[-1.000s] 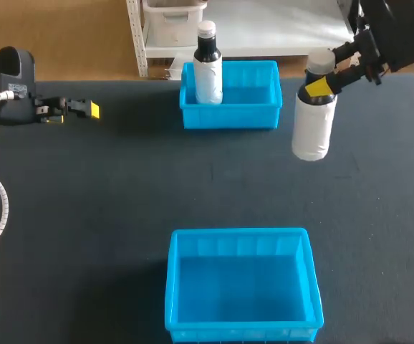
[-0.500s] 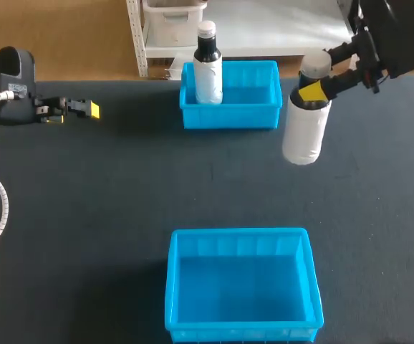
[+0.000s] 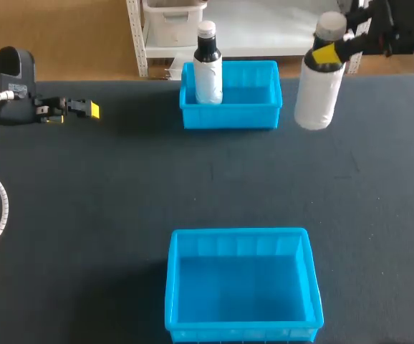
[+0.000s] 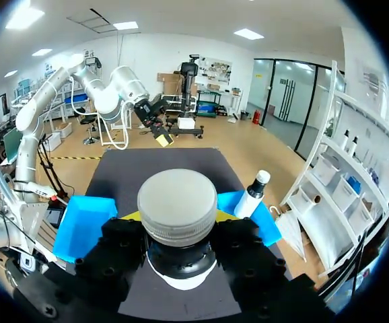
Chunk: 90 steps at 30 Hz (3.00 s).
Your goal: Pick up the bottle, and place it in the far bin if it is heavy, or in the near bin if it is light.
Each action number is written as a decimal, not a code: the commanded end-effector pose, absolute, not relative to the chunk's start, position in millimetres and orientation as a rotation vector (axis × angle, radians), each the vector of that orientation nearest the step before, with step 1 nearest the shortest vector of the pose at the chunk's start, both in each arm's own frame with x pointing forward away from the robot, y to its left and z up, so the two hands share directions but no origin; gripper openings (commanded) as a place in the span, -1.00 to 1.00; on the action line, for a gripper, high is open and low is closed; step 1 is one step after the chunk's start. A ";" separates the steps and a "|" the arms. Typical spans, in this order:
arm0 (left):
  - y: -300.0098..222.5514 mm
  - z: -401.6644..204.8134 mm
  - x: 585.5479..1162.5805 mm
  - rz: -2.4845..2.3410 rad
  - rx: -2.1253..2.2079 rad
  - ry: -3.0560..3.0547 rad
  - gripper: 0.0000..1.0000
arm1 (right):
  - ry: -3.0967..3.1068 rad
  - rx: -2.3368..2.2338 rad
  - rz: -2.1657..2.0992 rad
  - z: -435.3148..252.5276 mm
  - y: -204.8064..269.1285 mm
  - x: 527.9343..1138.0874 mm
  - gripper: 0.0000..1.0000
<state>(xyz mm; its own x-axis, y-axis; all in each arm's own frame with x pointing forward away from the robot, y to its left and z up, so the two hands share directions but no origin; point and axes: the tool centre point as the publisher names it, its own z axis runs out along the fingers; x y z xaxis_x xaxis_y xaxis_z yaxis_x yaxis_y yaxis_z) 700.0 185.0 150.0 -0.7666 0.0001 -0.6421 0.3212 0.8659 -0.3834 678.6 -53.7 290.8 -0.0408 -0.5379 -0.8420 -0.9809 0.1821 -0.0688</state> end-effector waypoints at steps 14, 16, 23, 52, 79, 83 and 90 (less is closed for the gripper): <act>185.0 150.0 700.0 -0.636 0.231 2.374 1.00 | 1.695 -1.510 0.723 300.3 -85.1 817.7 -1.00; 185.0 150.0 700.0 -0.636 0.231 2.374 1.00 | 1.697 -1.516 0.718 299.0 -86.0 830.2 -1.00; 185.0 150.0 700.0 -0.636 0.231 2.374 1.00 | 1.676 -1.549 0.732 292.6 -76.6 870.3 -1.00; 185.0 150.0 700.0 -0.636 0.231 2.374 1.00 | 1.592 -1.635 0.999 208.3 6.2 932.4 -1.00; 185.0 150.0 700.0 -0.636 0.231 2.374 1.00 | 1.613 -1.637 1.126 157.3 27.9 939.9 -1.00; 185.0 150.0 700.0 -0.636 0.231 2.374 1.00 | 1.622 -1.636 1.137 151.8 27.4 939.0 -1.00; 185.0 150.0 700.0 -0.636 0.231 2.374 1.00 | 1.643 -1.626 1.162 141.0 27.6 937.9 -1.00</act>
<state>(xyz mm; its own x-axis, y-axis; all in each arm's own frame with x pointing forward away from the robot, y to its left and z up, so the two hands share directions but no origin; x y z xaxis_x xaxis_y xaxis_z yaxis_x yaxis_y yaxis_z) 700.0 184.9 150.0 -0.7666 0.0001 -0.6421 0.3213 0.8659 -0.3834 926.8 26.0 142.3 -0.1138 -0.5023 -0.8572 -0.9741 0.2259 -0.0031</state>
